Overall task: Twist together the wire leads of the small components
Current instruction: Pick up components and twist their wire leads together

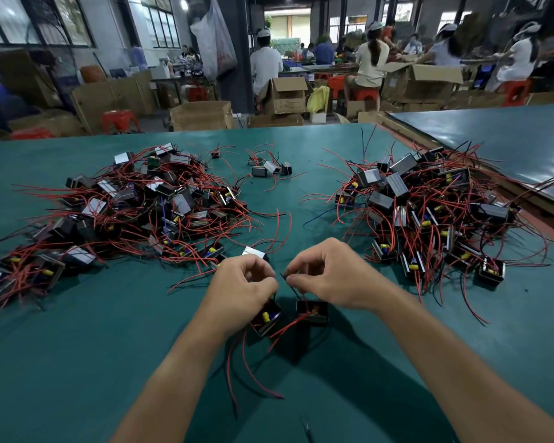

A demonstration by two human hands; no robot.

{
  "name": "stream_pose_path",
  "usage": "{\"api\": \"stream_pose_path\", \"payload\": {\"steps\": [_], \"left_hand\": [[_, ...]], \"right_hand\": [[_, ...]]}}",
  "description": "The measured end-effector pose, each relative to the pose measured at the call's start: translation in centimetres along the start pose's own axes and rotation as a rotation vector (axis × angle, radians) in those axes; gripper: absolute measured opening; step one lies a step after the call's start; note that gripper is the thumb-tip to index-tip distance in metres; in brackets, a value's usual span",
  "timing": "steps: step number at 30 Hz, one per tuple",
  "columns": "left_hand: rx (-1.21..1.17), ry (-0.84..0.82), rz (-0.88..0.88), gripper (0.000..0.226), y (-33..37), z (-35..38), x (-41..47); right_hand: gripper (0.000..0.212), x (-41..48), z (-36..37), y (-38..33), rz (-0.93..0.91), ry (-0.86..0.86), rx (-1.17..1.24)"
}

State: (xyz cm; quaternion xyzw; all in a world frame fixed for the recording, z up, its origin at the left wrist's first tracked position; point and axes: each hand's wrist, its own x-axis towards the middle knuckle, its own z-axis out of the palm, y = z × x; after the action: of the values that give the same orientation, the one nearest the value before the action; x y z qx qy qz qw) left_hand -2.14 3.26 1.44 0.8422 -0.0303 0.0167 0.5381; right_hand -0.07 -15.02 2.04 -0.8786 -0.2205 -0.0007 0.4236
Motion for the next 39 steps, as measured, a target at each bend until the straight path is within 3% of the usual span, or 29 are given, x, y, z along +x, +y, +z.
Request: {"api": "stream_pose_path", "payload": {"steps": [6,11,16,26,39], "left_hand": [[-0.115,-0.046,0.040,0.009,0.5,-0.1,-0.2],[-0.163,-0.053,0.073,0.014,0.6,0.2,-0.1],[-0.280,-0.106,-0.044,0.022,0.6,0.0,-0.2],[-0.318,-0.147,-0.174,0.009,0.9,-1.0,-0.4],[-0.360,-0.140,-0.124,0.011,1.1,-0.5,-0.5]], "right_hand": [[0.016,-0.1,-0.2,-0.1,0.005,-0.010,0.028],[0.015,-0.2,0.0,-0.1,-0.017,-0.019,0.034],[0.011,-0.1,-0.2,-0.1,-0.047,-0.039,0.044],[0.013,-0.2,-0.5,-0.1,-0.017,0.010,0.049],[0.017,-0.4,-0.2,-0.5,0.030,-0.070,0.187]]}}
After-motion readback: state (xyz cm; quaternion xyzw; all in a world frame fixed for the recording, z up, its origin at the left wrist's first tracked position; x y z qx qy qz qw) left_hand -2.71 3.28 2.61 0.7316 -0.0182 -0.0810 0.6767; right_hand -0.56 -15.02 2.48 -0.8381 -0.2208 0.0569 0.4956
